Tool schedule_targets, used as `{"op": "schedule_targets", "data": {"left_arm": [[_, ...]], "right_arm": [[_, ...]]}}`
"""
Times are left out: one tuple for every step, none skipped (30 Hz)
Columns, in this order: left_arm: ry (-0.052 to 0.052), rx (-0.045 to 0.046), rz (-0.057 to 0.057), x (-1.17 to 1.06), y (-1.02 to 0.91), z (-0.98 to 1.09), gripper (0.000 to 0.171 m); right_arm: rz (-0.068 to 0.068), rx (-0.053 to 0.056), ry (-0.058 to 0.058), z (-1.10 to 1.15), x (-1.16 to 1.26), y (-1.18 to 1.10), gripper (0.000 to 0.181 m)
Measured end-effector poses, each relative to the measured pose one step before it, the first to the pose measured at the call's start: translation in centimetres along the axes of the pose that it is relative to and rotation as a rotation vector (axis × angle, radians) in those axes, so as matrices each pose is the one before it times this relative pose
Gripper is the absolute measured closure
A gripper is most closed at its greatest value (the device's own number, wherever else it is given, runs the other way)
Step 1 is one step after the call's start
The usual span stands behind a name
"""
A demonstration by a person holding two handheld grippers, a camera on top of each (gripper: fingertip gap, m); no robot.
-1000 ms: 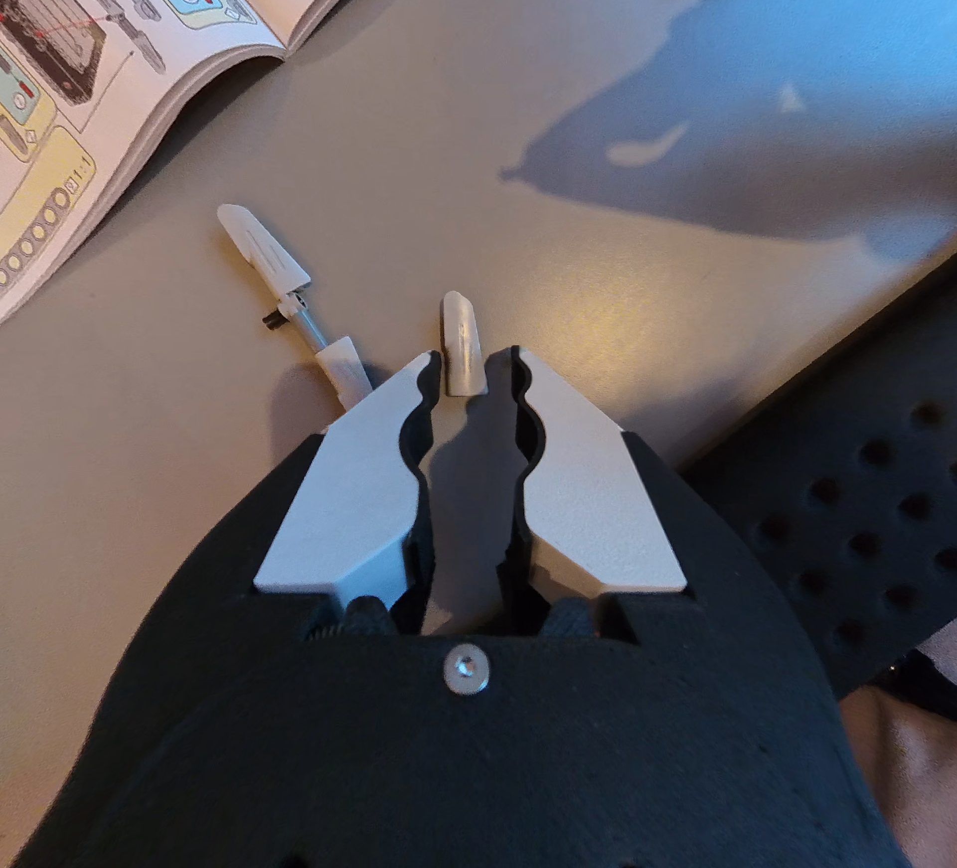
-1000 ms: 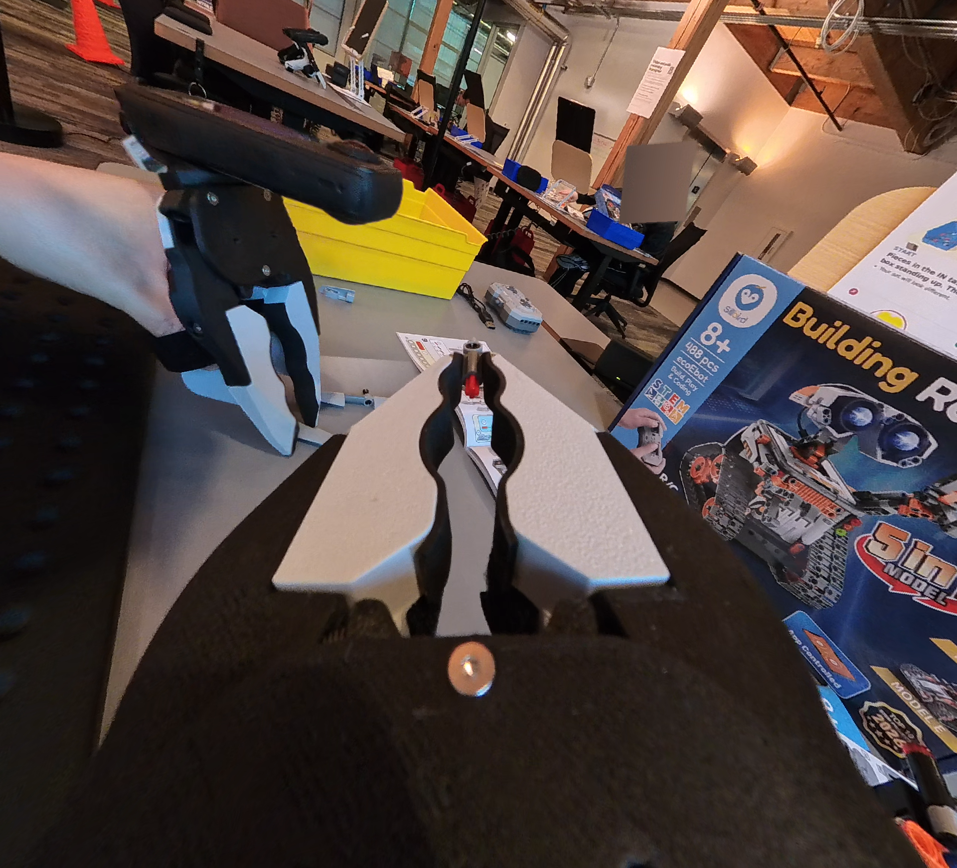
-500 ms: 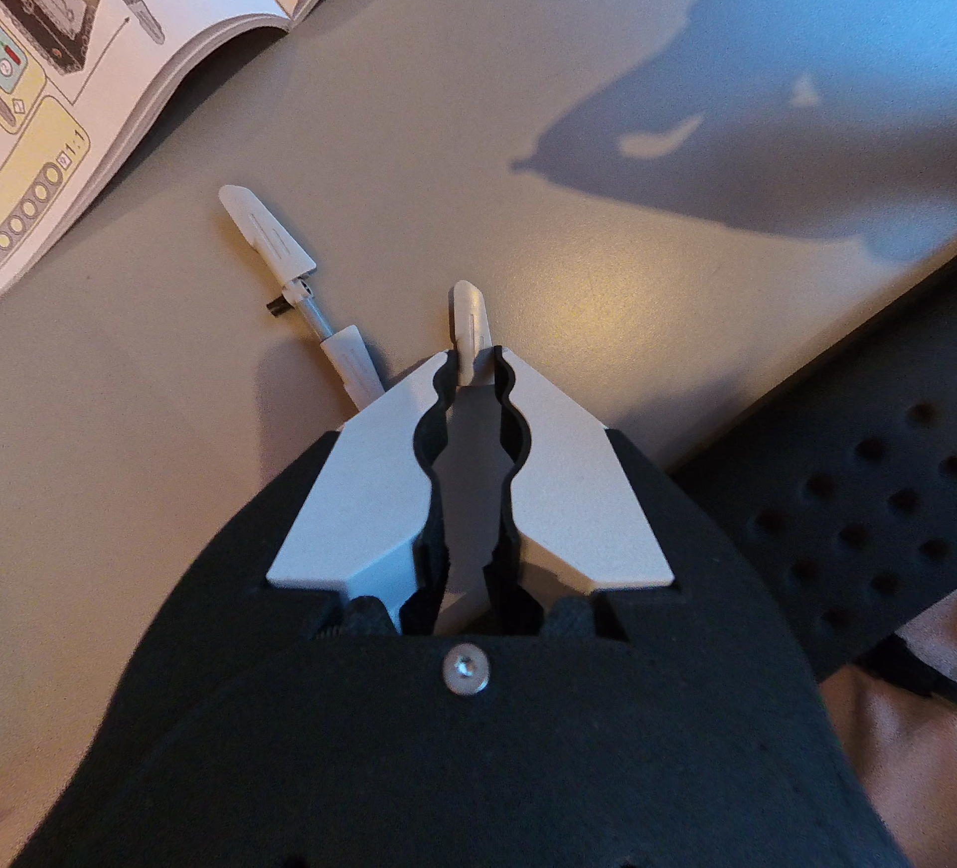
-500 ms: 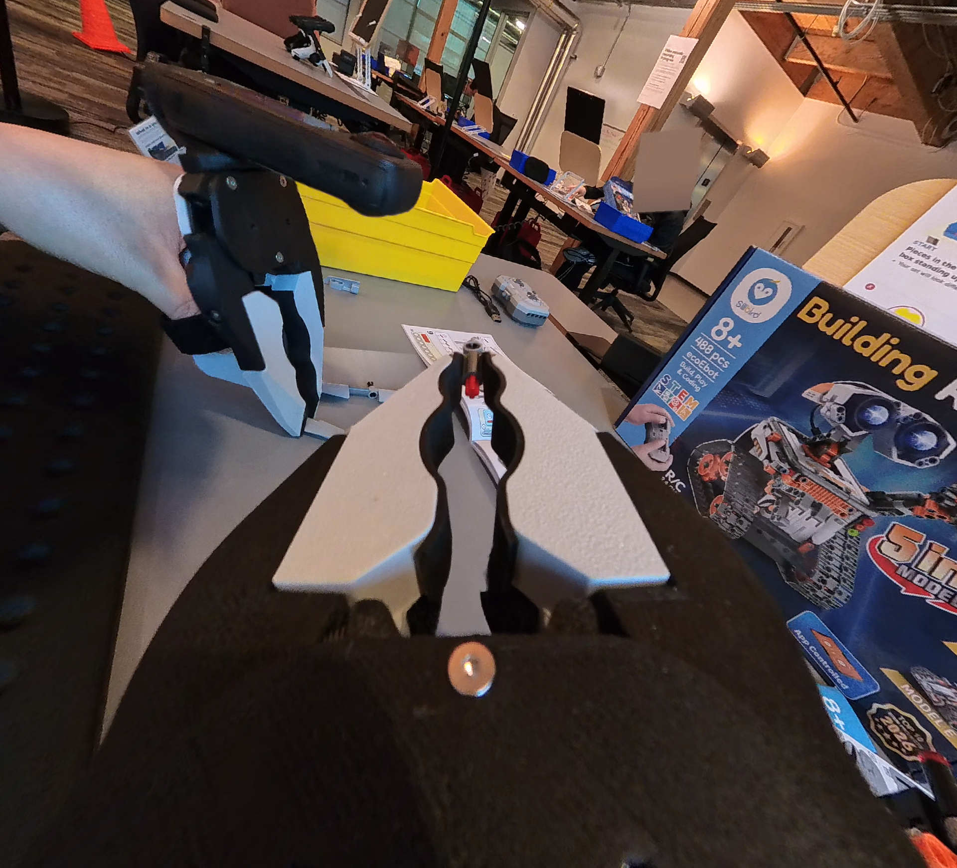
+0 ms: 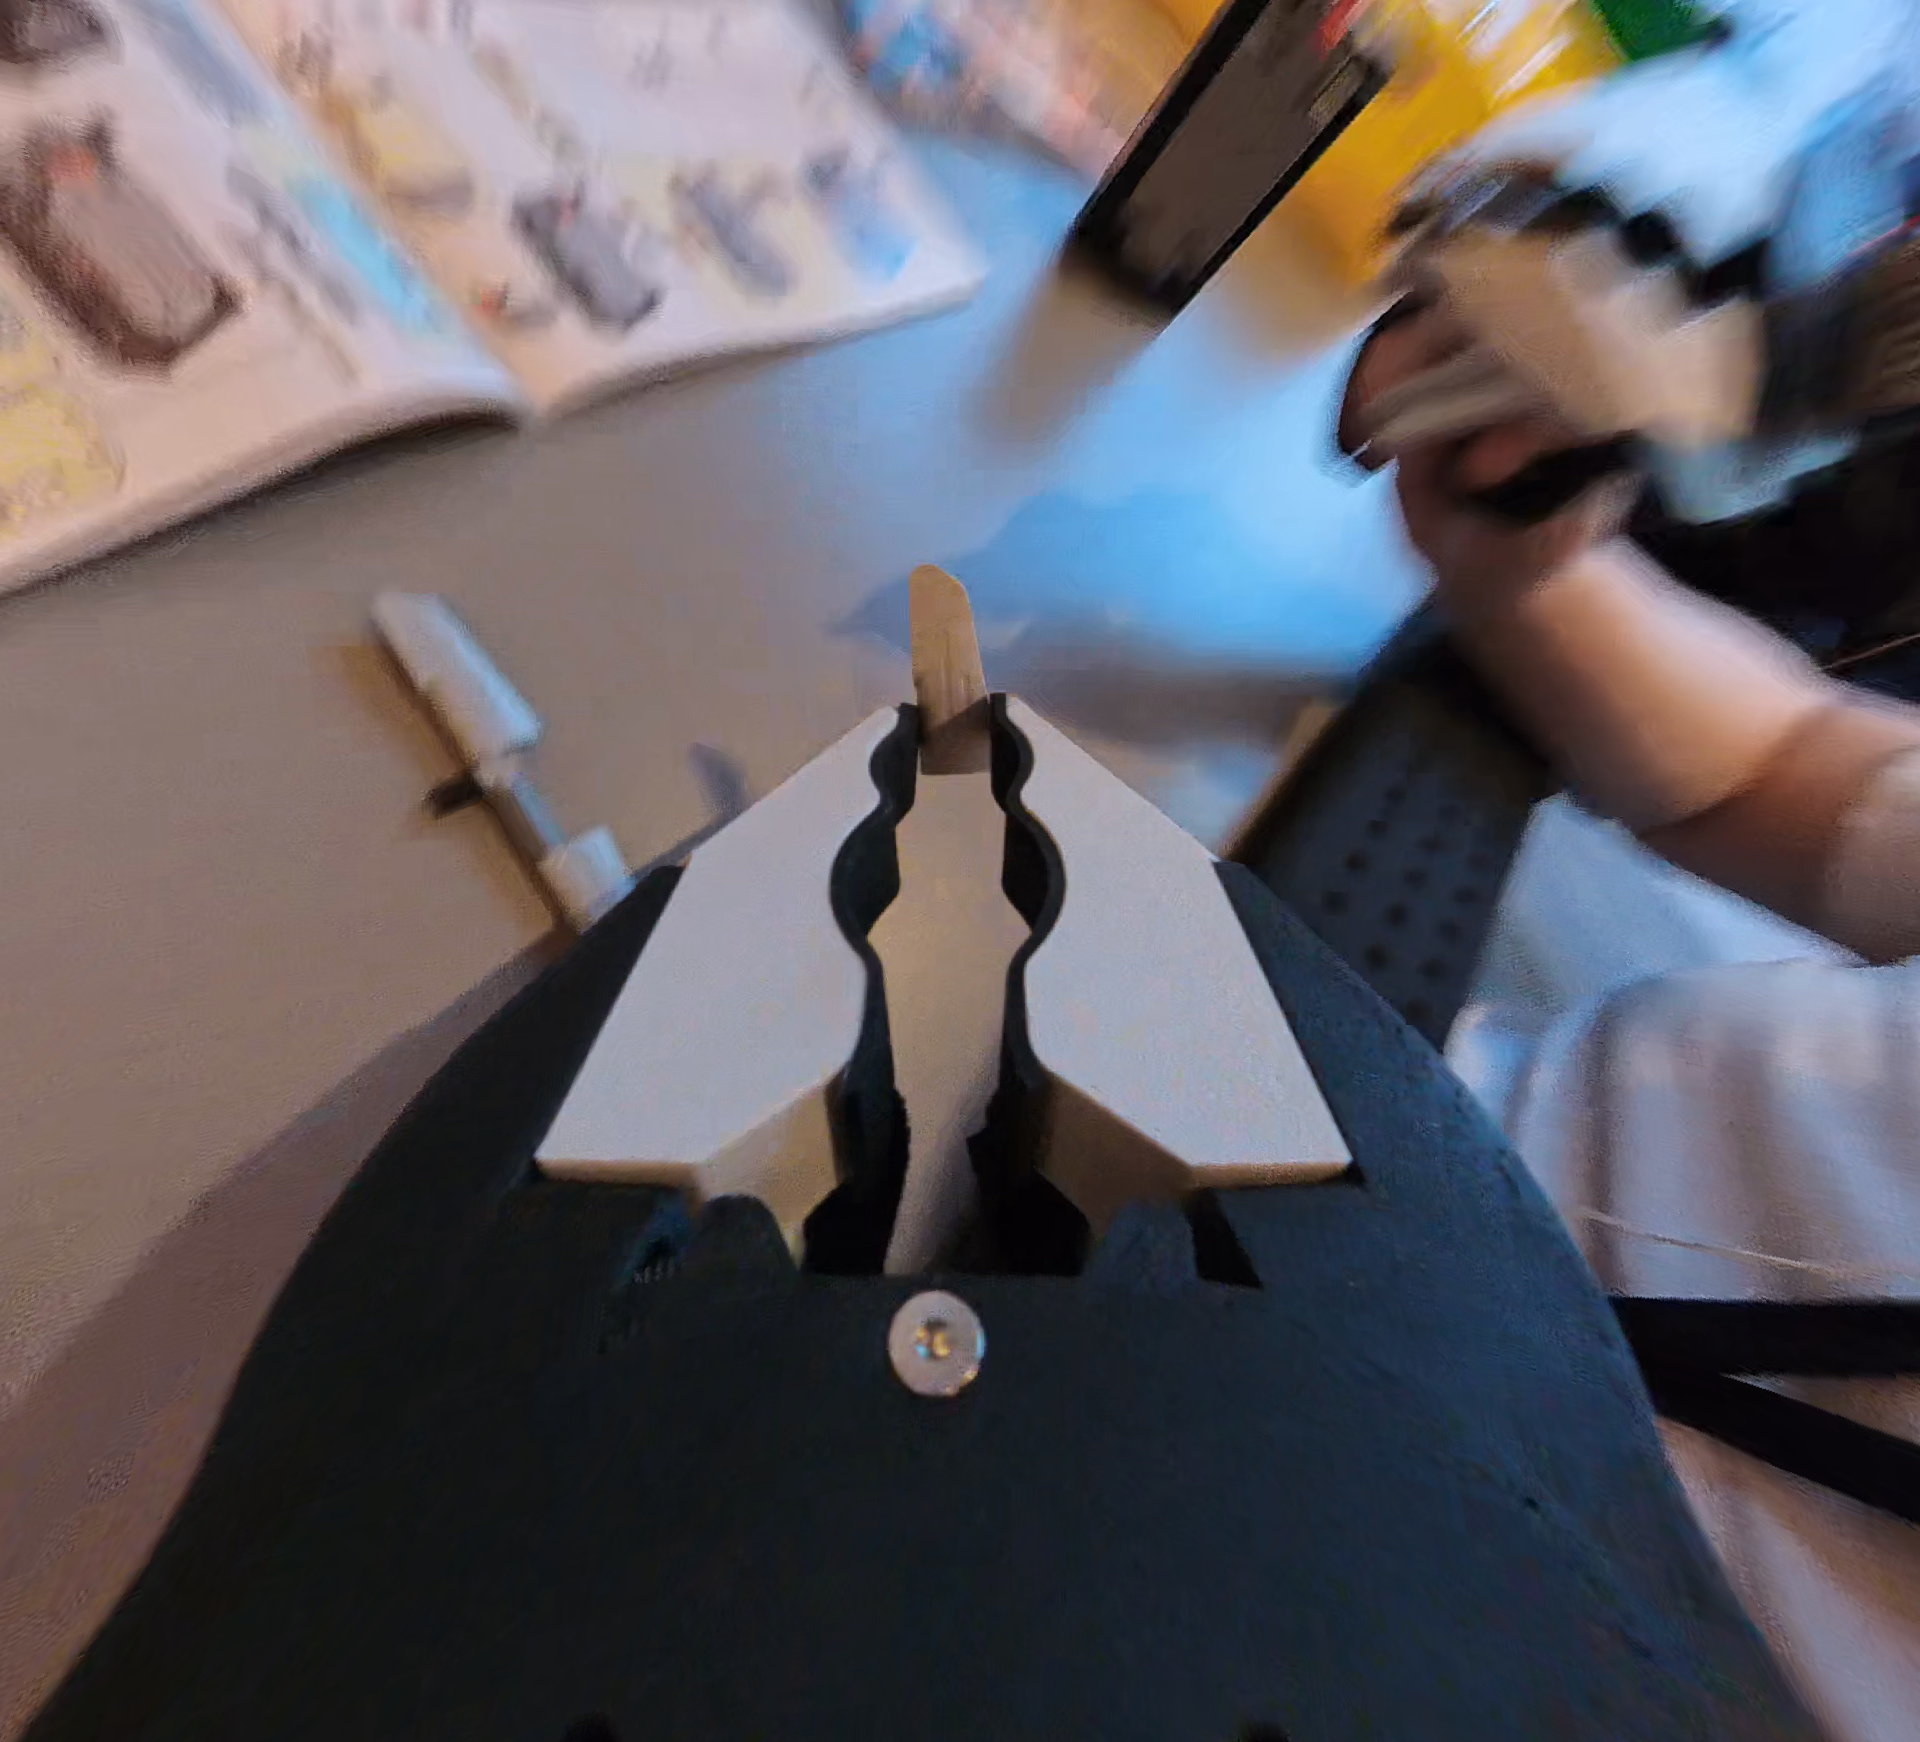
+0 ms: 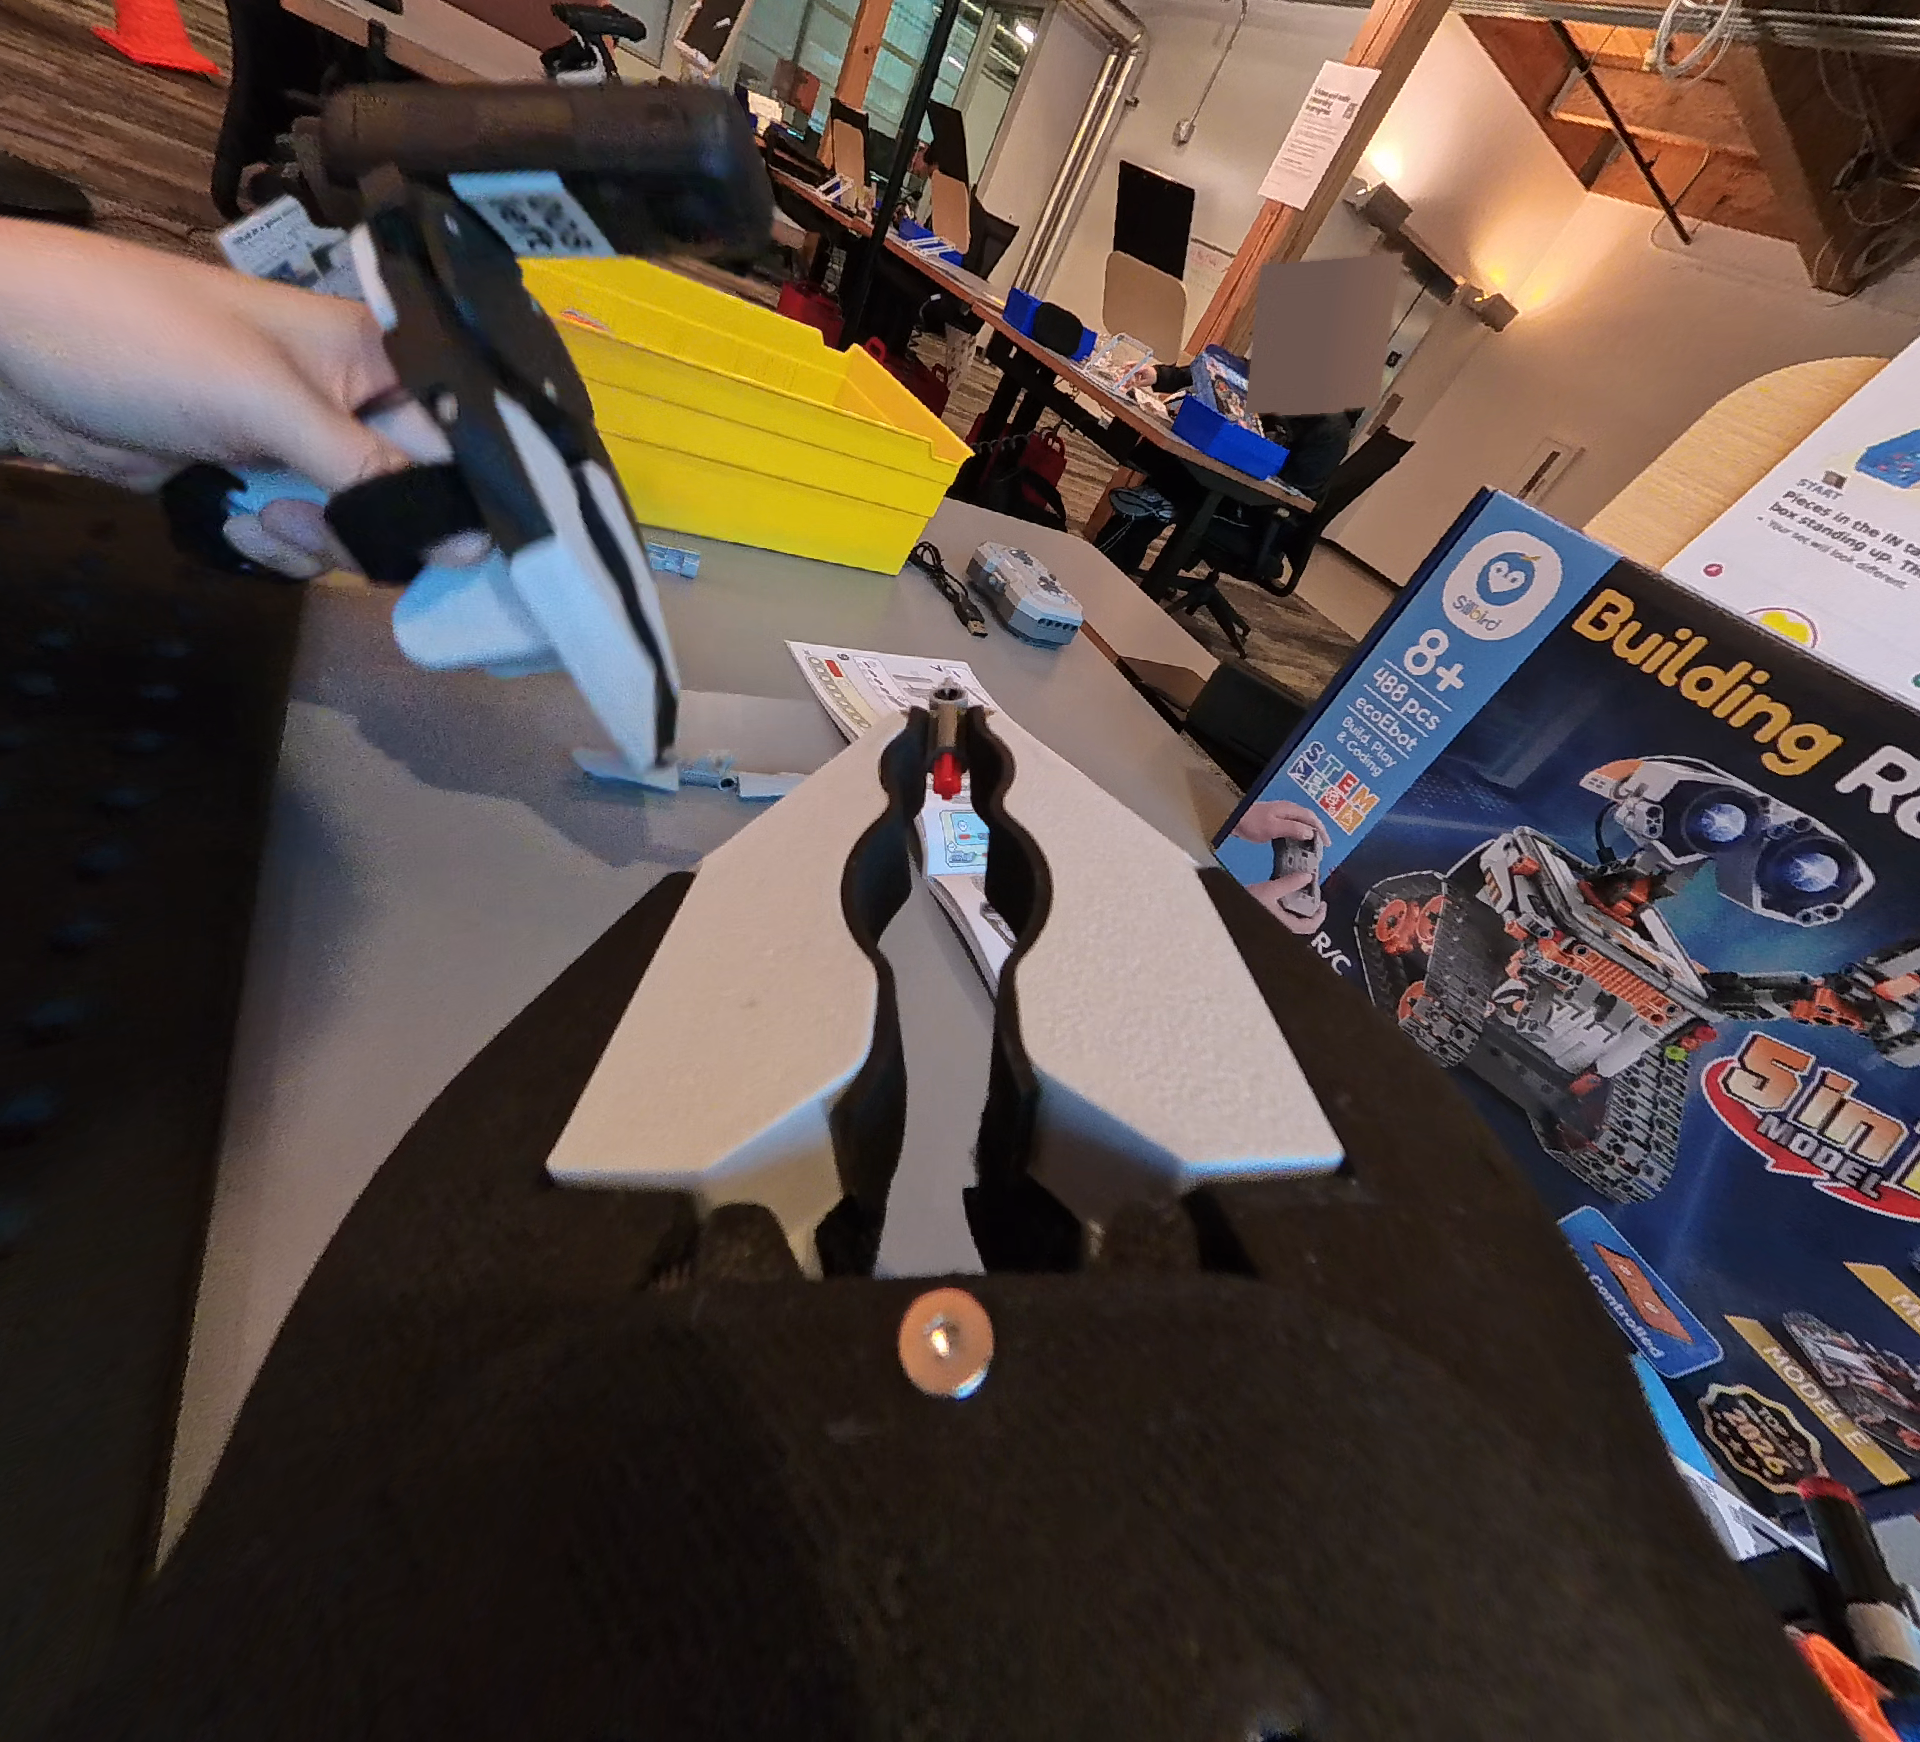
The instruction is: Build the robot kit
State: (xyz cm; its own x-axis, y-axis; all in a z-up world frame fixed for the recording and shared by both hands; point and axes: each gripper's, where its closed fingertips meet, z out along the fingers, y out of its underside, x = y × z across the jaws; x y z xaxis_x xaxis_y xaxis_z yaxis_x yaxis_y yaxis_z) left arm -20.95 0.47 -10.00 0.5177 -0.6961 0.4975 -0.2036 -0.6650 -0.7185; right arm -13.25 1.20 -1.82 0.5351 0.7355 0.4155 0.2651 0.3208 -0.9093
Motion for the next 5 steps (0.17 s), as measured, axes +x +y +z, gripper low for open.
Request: {"op": "schedule_targets", "data": {"left_arm": [[0.0784,0.08748,-0.0150,0.865,-1.544,-0.942,0.160],[0.0761,0.06678,-0.0146,0.940,-1.367,-0.868,0.160],[0.1007,0.06337,-0.0061,1.430,-1.377,-0.734,0.160],[0.1132,0.06412,-0.0188,1.639,-1.397,-0.609,0.160],[0.1269,0.06041,-0.0378,1.817,-1.361,-0.471,0.160]], "right_arm": [[-0.0008,-0.0019,0.0001,0.001,0.009,0.027,0.176],[-0.0025,0.0005,0.0003,-0.007,-0.005,-0.019,0.176],[-0.0034,0.0014,-0.0006,-0.016,-0.042,-0.057,0.176],[-0.0042,0.0013,0.0000,-0.015,-0.041,-0.062,0.176],[-0.0056,0.0007,0.0000,-0.029,-0.054,-0.075,0.176]]}}
